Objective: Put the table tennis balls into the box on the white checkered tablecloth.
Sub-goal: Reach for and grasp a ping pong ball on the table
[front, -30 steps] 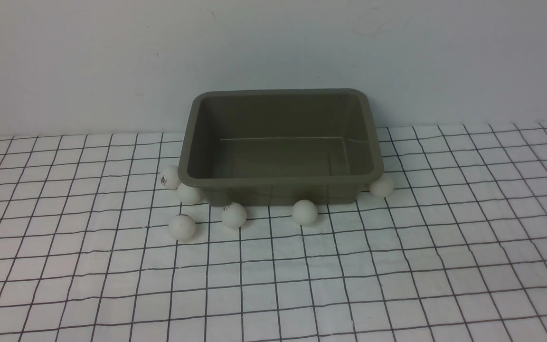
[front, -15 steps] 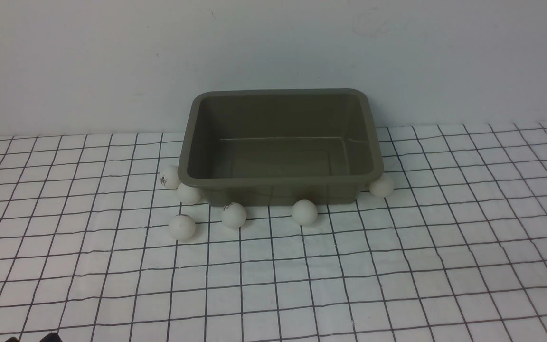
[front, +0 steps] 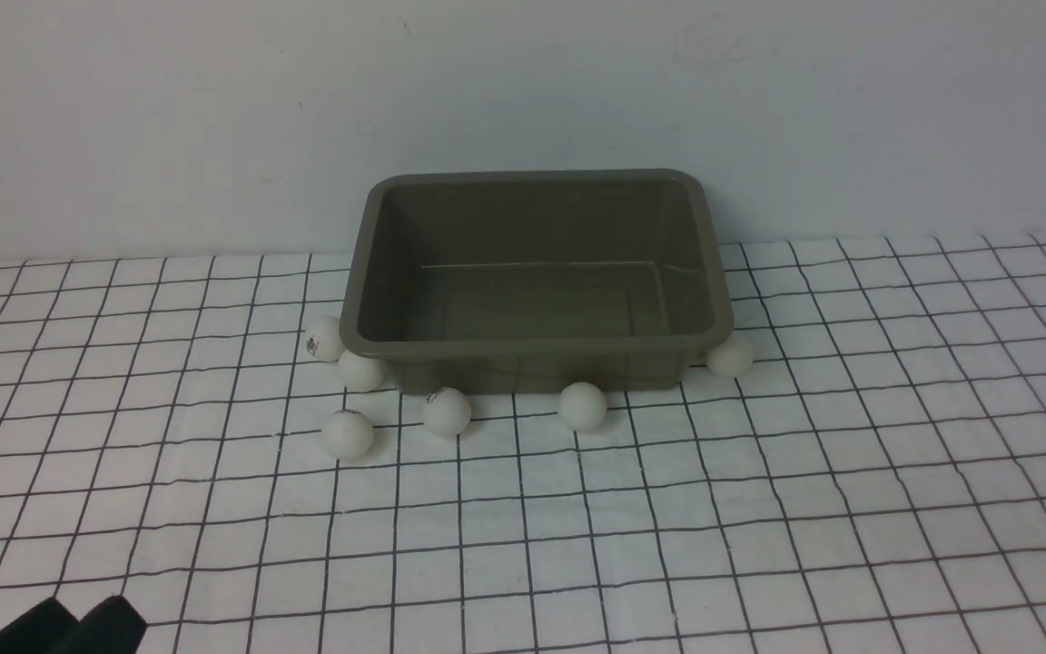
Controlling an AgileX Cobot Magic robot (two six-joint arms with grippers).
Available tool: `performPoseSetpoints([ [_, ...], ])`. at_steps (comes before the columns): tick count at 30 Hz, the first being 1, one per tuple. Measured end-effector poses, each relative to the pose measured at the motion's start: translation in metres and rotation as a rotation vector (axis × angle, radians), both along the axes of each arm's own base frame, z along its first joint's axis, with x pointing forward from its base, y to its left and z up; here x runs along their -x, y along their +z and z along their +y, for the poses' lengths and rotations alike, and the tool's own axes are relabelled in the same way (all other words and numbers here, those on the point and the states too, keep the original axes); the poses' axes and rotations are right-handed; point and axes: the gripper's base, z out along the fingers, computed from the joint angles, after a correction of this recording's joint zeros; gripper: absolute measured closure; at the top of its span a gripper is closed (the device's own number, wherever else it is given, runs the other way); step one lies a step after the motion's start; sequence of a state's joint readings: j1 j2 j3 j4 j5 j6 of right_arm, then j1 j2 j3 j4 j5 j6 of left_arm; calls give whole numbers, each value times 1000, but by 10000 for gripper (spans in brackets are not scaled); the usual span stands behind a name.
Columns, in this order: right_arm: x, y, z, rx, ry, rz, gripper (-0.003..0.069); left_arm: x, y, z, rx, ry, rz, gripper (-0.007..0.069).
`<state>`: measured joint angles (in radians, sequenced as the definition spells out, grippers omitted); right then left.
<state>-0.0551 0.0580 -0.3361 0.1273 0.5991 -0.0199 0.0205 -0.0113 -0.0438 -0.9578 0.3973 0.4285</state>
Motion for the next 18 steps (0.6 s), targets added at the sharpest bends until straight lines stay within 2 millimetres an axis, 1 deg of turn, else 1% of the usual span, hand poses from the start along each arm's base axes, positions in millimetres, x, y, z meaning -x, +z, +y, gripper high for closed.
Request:
performPoseSetpoints([
  [1,0,0,0,0,0,0,269,0,1,0,-6,-6,-3,230],
  [4,0,0,1,9,13,-2,269,2,20,-6,-74,-73,-10,230],
  [5,0,0,1,13,16,-3,269,2,21,-6,-77,-76,-7,230],
  [7,0,1,3,51,43,-7,269,-3,33,-9,-147,-130,39,230],
  [9,0,1,6,80,76,-16,269,-7,40,-10,-204,-159,70,230],
  [10,0,2,8,93,98,-23,269,-10,50,-10,-255,-173,79,230],
  [11,0,2,9,106,111,-28,269,-14,55,-10,-297,-184,95,230],
  [15,1,4,14,102,165,-52,269,-26,77,-6,-413,-177,108,230],
  [16,1,6,17,73,197,-67,269,-29,83,-4,-462,-169,113,230],
  [18,1,7,22,45,245,-70,269,-37,89,-1,-523,-160,150,230],
])
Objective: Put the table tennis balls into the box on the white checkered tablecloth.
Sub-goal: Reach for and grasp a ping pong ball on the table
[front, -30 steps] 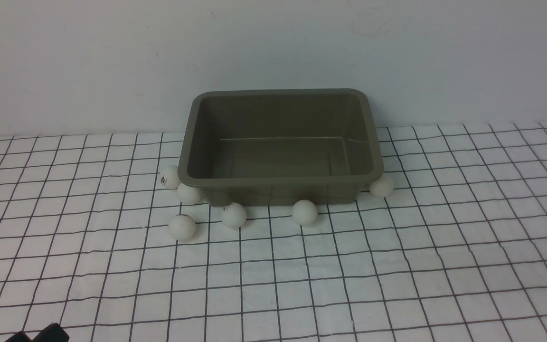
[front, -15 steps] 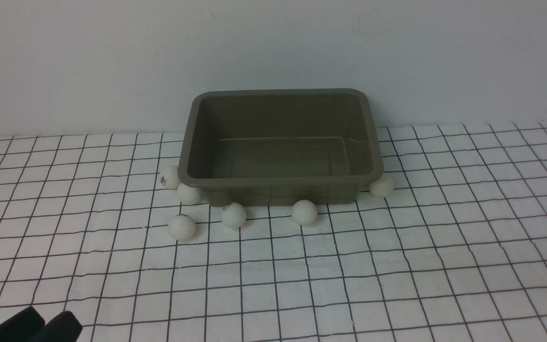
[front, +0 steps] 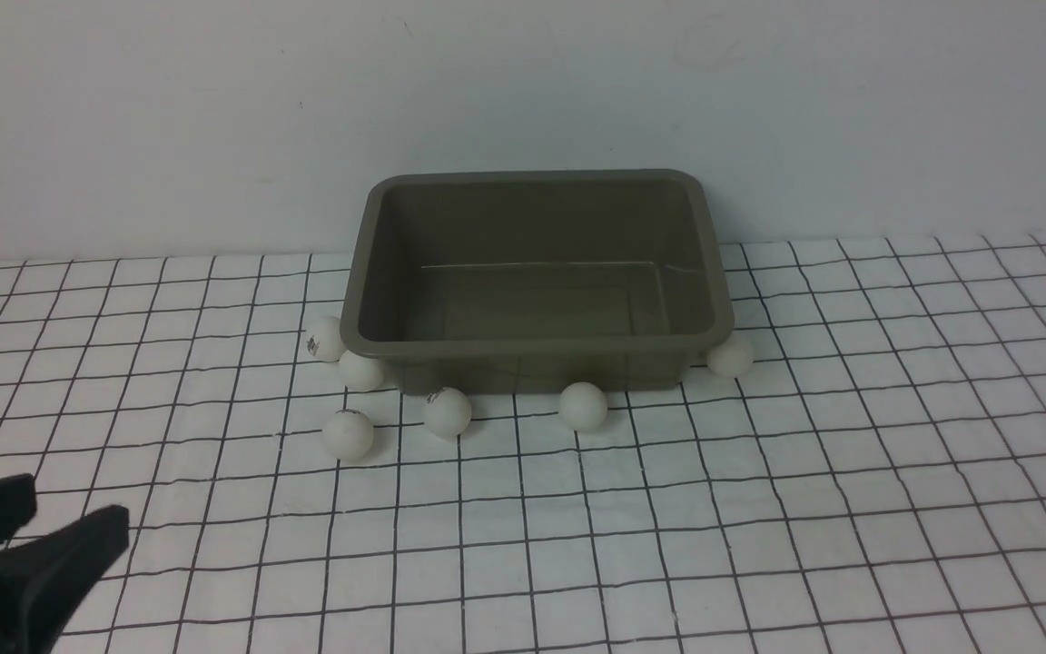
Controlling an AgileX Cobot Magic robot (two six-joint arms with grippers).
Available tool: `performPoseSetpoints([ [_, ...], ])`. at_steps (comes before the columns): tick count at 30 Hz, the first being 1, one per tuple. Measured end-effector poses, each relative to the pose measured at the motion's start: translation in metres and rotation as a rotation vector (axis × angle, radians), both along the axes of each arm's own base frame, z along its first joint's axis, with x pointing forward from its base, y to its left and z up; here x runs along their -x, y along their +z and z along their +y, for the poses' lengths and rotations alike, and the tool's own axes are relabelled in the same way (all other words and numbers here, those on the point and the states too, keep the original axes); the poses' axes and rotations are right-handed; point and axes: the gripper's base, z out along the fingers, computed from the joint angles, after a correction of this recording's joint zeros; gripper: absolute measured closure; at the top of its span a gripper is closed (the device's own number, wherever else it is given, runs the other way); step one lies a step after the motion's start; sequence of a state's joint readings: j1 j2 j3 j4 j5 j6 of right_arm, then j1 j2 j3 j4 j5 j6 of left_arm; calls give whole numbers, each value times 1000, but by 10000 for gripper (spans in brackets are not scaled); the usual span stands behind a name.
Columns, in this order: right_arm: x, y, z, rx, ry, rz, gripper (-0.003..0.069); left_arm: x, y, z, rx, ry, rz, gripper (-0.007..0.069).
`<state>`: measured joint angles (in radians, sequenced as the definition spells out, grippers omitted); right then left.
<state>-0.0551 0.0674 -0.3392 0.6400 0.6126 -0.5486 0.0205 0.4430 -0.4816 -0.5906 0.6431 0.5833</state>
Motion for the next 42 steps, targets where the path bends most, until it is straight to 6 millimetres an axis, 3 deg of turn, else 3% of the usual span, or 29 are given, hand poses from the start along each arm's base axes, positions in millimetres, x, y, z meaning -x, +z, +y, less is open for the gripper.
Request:
performPoseSetpoints([
  [9,-18,-1,17,35,220,132,269,-31,3,14,-146,86,139,230],
  [17,-53,31,22,177,358,232,269,-41,3,15,-142,102,131,230],
  [23,-98,55,19,223,387,327,269,-43,4,15,-141,111,112,230],
  [26,-136,47,13,294,403,463,269,-43,4,15,-140,112,111,230],
  [27,-136,47,13,300,402,464,269,-43,4,16,-140,112,111,230],
  [31,-170,26,5,353,381,573,269,-43,4,16,-140,113,107,230],
  [32,-174,24,5,350,384,585,269,-43,4,16,-140,113,107,230],
  [34,-202,11,3,323,378,642,269,-43,4,16,-140,113,107,230],
  [42,-261,-12,3,271,429,755,269,-43,4,16,-139,113,107,230],
])
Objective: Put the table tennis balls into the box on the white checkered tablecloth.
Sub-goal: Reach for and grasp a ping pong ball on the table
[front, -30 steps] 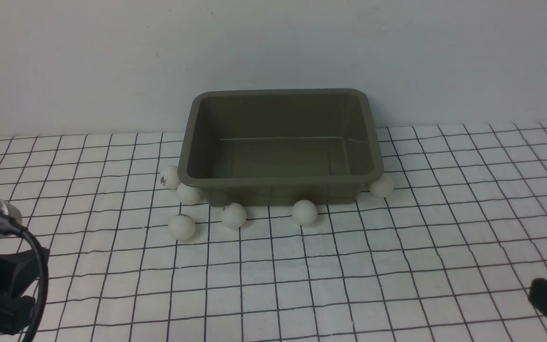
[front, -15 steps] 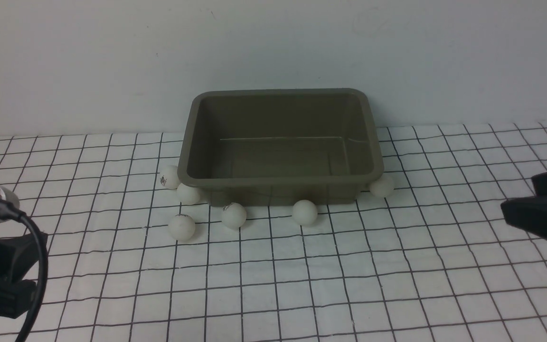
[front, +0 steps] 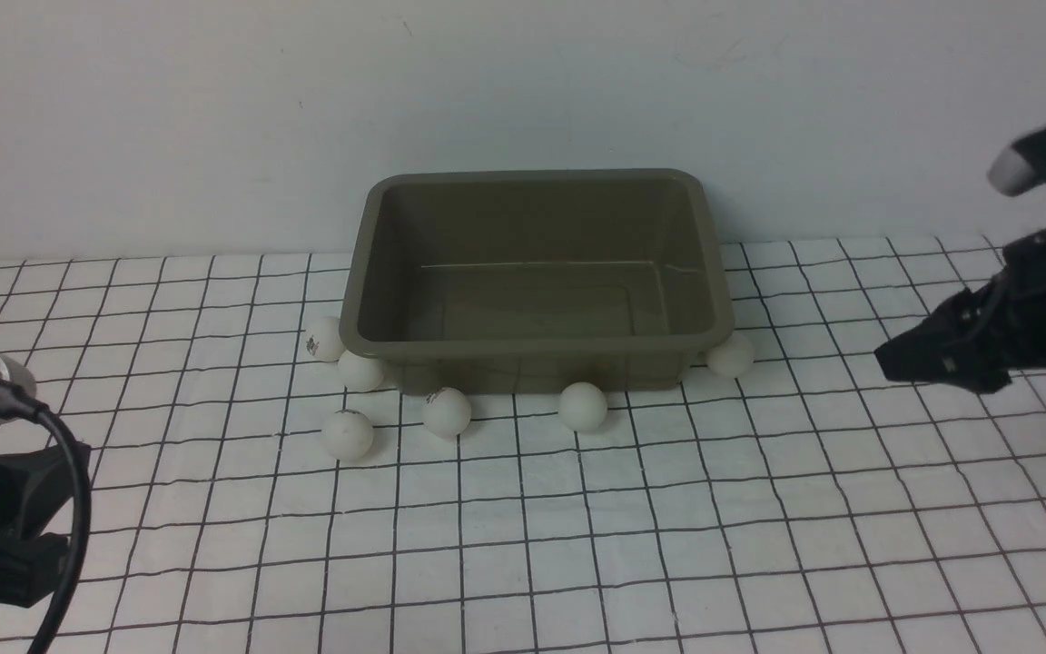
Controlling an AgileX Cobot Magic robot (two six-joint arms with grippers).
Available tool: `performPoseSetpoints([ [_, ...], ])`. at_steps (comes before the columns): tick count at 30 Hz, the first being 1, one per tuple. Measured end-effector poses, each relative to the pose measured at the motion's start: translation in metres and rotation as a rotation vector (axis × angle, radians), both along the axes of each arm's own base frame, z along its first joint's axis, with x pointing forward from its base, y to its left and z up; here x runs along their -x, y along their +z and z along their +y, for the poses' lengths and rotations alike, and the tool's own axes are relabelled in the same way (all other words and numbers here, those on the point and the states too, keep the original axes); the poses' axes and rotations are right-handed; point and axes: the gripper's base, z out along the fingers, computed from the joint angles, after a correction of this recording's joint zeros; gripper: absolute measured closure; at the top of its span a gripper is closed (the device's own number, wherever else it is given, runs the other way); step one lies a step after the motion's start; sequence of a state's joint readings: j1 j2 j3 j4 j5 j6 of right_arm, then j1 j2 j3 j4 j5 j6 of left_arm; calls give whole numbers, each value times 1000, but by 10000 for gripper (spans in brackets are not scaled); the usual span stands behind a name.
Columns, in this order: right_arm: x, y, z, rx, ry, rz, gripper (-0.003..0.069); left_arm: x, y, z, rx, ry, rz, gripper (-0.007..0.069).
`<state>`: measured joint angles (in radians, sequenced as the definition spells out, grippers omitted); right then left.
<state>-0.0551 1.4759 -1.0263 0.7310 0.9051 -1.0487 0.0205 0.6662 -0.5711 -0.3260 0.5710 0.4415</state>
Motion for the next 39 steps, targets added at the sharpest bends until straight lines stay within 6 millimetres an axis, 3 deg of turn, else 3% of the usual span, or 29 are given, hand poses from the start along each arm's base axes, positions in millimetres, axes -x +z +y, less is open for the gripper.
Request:
performPoseSetpoints([
  [10,-89,-28,4,-76,123,109,223,0,0,0,0,0,0,230],
  [16,-119,-53,1,-11,210,80,218,0,0,0,0,0,0,230],
  [27,-146,-91,2,-51,155,141,218,0,0,0,0,-1,2,230],
  [39,-144,-84,17,-235,142,189,218,0,-1,0,-1,-2,7,230],
])
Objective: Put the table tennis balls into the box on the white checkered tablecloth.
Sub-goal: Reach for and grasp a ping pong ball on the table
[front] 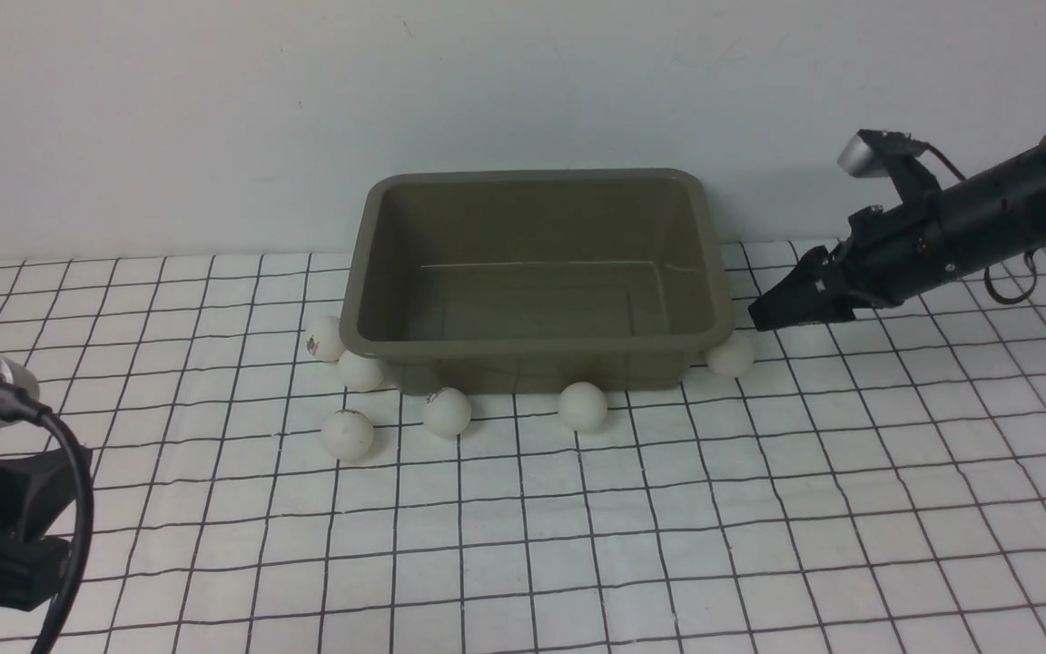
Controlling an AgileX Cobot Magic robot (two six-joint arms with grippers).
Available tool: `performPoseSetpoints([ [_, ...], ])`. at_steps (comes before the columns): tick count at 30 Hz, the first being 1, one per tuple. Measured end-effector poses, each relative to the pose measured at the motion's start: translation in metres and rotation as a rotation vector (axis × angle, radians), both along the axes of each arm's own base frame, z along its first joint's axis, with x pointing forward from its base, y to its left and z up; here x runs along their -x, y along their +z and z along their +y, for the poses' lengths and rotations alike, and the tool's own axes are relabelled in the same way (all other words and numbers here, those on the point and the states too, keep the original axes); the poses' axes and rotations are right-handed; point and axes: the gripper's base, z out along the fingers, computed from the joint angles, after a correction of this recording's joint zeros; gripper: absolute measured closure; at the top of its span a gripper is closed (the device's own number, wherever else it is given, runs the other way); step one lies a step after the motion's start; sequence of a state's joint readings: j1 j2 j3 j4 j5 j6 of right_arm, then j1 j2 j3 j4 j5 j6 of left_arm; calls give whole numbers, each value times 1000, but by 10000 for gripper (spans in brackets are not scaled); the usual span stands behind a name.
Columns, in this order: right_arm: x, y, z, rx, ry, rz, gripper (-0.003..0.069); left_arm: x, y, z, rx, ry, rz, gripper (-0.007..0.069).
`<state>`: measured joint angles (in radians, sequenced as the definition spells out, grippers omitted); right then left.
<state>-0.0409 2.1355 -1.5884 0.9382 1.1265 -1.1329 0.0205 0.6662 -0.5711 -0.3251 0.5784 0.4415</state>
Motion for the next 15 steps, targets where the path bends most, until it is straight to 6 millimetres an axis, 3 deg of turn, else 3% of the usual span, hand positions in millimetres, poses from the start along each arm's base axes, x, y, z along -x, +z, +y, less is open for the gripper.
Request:
performPoseSetpoints([
  [11,-1,-9,34,244,201,-185,218,0,0,0,0,0,1,230],
  [15,-3,-9,34,265,186,-210,218,1,-1,0,0,-3,10,230],
])
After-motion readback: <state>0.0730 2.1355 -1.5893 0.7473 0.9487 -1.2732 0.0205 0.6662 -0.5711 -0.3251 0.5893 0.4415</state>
